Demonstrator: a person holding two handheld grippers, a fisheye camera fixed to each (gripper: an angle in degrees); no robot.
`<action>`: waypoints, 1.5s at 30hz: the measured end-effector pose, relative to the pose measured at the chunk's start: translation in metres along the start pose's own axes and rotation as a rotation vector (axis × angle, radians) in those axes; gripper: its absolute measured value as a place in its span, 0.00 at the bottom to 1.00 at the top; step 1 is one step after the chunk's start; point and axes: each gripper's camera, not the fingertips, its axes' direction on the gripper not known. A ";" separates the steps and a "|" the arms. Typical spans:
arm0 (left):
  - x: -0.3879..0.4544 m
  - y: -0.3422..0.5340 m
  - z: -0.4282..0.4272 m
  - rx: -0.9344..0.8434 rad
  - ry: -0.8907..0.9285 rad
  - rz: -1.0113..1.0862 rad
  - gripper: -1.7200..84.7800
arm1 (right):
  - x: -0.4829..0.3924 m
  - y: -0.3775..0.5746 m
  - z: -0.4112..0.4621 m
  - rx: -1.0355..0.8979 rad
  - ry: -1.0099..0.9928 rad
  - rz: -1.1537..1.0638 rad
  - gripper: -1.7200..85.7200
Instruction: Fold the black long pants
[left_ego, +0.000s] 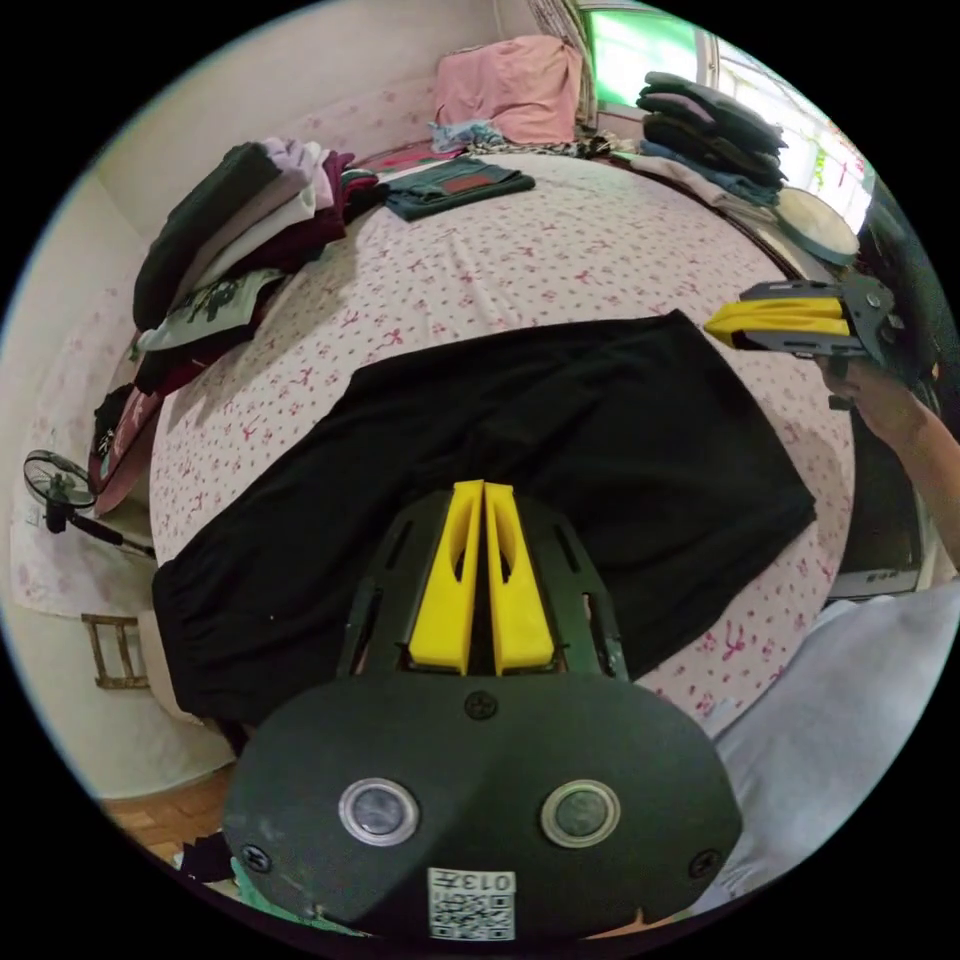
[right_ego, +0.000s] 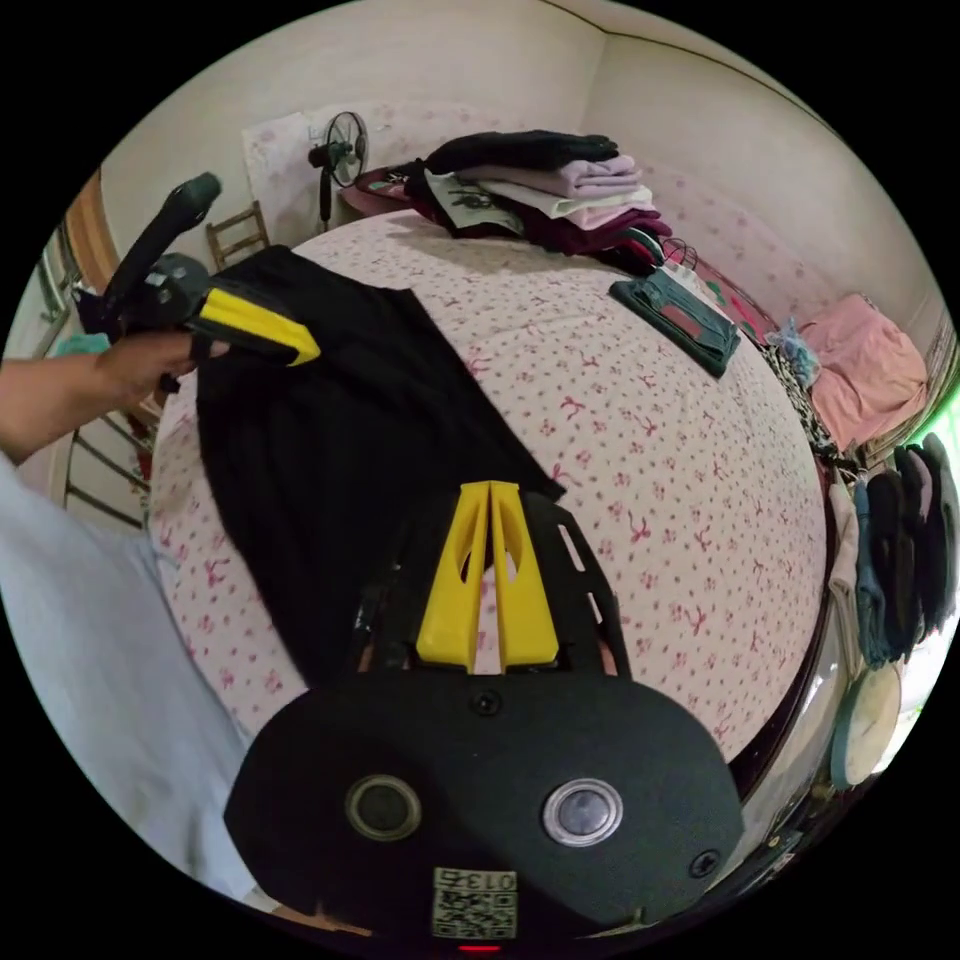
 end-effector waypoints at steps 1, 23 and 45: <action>-0.001 -0.001 0.003 -0.015 -0.008 -0.007 0.02 | 0.003 -0.010 0.009 0.002 -0.001 0.007 0.02; 0.065 0.027 -0.056 -0.018 0.094 0.097 0.02 | -0.095 0.028 0.001 -0.092 -0.083 -0.144 0.02; -0.054 0.002 -0.130 -0.034 0.084 -0.022 0.02 | -0.116 -0.135 0.002 0.037 -0.226 -0.210 0.02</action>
